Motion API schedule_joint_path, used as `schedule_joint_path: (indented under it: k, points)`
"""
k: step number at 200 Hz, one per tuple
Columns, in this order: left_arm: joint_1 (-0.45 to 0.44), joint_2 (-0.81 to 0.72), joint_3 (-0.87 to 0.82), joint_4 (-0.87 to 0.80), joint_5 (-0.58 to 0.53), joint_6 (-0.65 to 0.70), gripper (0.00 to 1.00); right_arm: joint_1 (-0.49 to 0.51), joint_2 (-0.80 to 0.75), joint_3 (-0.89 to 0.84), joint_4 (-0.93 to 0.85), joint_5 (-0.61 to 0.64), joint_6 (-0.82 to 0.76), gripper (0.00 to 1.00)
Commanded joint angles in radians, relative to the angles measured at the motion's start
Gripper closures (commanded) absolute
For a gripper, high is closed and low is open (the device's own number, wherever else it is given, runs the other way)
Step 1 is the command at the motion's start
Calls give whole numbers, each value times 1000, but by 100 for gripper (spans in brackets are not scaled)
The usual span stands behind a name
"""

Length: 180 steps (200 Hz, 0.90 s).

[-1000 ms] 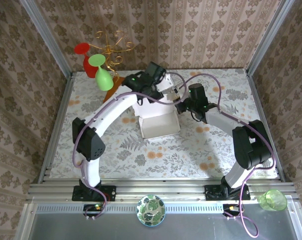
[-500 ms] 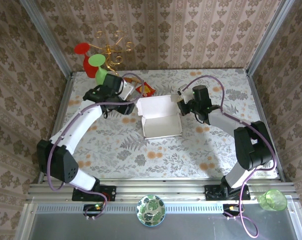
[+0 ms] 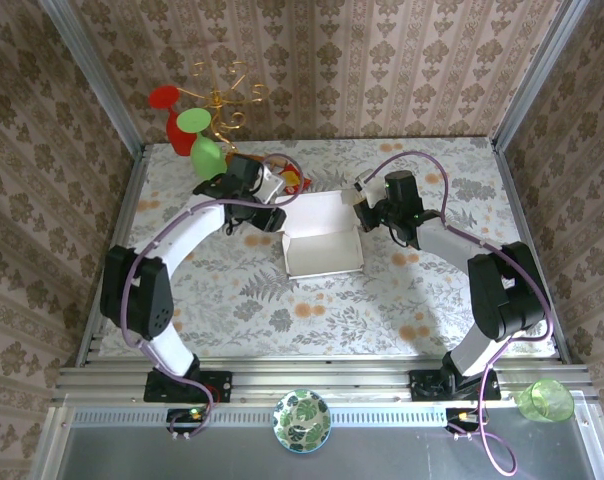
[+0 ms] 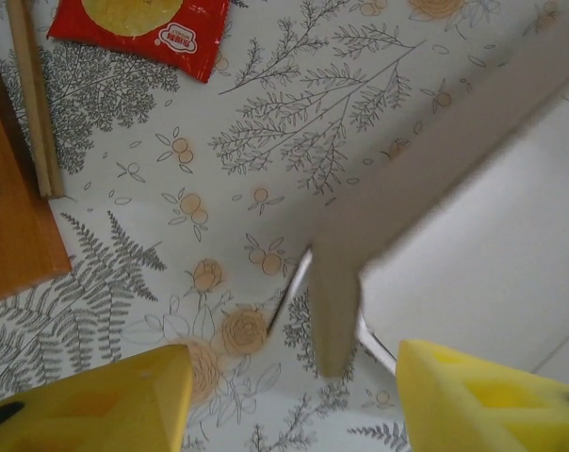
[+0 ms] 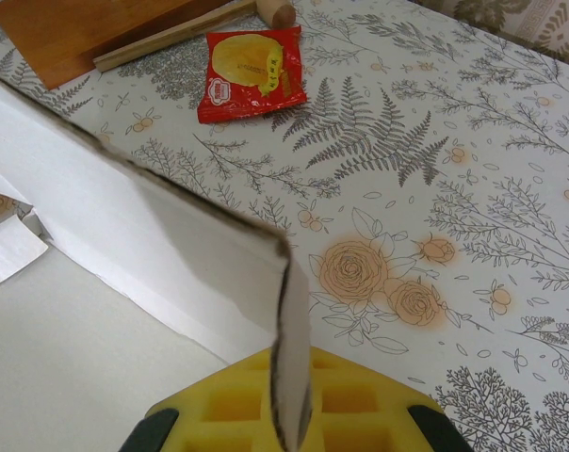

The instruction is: Fold the paper box

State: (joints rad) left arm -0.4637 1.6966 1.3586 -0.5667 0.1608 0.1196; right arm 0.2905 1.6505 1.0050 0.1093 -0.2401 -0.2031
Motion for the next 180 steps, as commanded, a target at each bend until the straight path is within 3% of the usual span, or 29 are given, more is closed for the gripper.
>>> schedule_joint_path:
  k: [1, 75, 156, 180]
  points:
    - [1, 32, 54, 29, 10, 21, 45, -3, -6, 12, -2, -14, -20, 100]
    - [-1, 69, 83, 19, 56, -67, 72, -1, 10, 20, 16, 14, 27, 100]
    - [-36, 95, 85, 15, 64, -131, 77, 10, 20, 26, 26, 35, 68, 100]
    - [-47, 95, 83, 20, 54, -156, 87, 15, 19, 25, 27, 41, 75, 100]
